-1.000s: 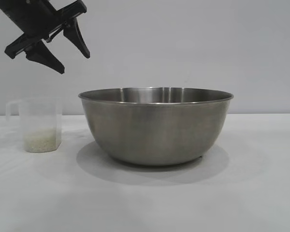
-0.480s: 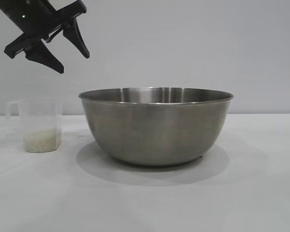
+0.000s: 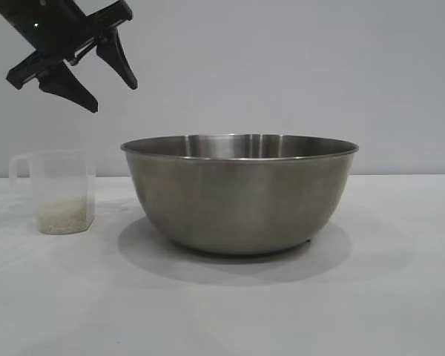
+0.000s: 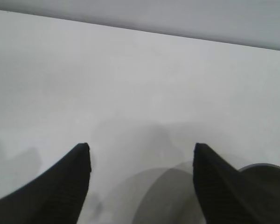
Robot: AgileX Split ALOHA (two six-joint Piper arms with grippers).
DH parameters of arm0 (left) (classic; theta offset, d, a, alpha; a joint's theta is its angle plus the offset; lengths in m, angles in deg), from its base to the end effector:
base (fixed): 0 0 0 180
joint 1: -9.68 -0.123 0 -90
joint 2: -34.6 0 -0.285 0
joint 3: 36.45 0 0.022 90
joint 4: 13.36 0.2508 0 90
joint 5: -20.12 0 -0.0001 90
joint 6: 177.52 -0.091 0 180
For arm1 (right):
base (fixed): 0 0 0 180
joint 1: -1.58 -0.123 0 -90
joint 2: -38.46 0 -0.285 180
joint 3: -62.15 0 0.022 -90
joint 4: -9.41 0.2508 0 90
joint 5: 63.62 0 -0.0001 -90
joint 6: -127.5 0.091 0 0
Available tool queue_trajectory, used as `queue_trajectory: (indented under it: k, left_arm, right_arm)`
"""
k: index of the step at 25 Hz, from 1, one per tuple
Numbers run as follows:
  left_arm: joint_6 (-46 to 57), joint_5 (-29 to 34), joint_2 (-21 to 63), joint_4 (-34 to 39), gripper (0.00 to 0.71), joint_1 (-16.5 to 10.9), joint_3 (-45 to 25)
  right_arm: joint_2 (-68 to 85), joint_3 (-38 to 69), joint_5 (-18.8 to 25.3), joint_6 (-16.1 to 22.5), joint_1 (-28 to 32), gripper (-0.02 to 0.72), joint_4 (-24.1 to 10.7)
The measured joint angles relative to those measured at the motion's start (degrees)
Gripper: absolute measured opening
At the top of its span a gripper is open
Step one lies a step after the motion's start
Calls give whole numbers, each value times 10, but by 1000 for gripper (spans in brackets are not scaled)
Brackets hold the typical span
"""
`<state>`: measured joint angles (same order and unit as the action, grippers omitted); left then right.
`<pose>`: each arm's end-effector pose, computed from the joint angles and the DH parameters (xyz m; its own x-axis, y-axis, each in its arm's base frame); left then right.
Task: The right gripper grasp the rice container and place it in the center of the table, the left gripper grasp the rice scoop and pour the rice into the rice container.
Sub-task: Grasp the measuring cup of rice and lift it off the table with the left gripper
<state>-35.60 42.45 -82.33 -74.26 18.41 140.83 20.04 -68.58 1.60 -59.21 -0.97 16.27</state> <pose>0.4132 -0.0941 0.2159 -0.7446 -0.2259 -0.6281 0.1344 0.8710 -0.4725 0.0192 0.0107 0.2671 -0.6684 -0.0961 -0.7376 -0.1687 0.9854 0.0245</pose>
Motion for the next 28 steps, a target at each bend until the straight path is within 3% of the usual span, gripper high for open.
queue_trajectory:
  k: [22, 28]
  left_arm:
    - [0, 3, 0, 0, 414, 0, 0]
    - [0, 39, 21, 68, 414, 0, 0]
  right_arm:
    - [116, 0, 2, 1, 0, 526, 1]
    - [116, 0, 2, 1, 0, 526, 1]
